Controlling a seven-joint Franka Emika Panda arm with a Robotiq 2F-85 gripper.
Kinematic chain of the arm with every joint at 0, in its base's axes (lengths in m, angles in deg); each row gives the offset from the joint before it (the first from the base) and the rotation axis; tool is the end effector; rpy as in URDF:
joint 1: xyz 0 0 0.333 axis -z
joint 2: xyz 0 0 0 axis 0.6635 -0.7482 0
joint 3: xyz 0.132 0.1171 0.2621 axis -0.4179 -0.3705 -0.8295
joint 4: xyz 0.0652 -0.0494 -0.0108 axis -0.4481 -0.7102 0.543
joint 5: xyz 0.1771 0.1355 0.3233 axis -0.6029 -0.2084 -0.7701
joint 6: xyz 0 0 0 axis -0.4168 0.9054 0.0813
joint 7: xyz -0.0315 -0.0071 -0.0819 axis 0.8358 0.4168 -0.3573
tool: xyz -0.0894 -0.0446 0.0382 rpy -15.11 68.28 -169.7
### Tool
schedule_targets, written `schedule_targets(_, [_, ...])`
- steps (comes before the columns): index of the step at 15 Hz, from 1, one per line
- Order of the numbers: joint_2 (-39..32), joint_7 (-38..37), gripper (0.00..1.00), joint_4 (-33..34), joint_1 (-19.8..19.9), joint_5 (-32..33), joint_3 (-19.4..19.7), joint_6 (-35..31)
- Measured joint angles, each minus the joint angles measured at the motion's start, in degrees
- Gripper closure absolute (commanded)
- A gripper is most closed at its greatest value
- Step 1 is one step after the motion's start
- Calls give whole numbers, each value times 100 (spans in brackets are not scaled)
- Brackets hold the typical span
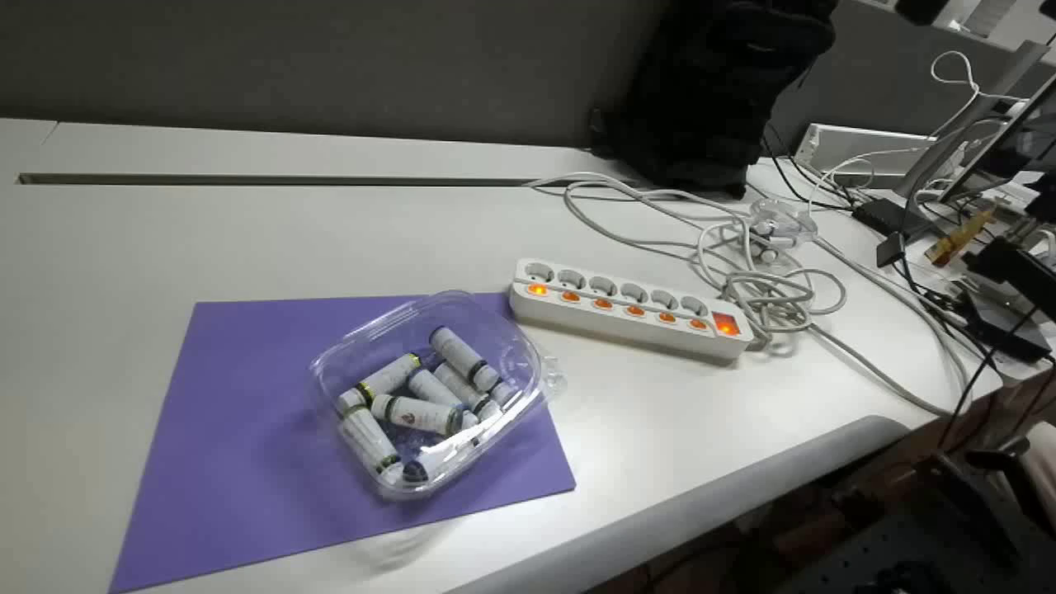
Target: Turn off the first switch from the left
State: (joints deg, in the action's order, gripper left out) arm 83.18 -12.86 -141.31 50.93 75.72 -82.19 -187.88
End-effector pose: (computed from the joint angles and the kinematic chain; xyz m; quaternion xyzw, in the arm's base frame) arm 0.3101 -0.0292 0.4807 0.9827 -0.1159 0.0878 0.1143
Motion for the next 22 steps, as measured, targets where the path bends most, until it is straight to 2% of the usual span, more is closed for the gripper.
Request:
schedule_targets(16, [-1,-6,0,-1,0,2,0,-18])
schedule_targets(18, [-45,-62,0,-28,11,3,3,-255])
schedule_targets(22, [-646,-323,0,-129,195,-4,25,-1329])
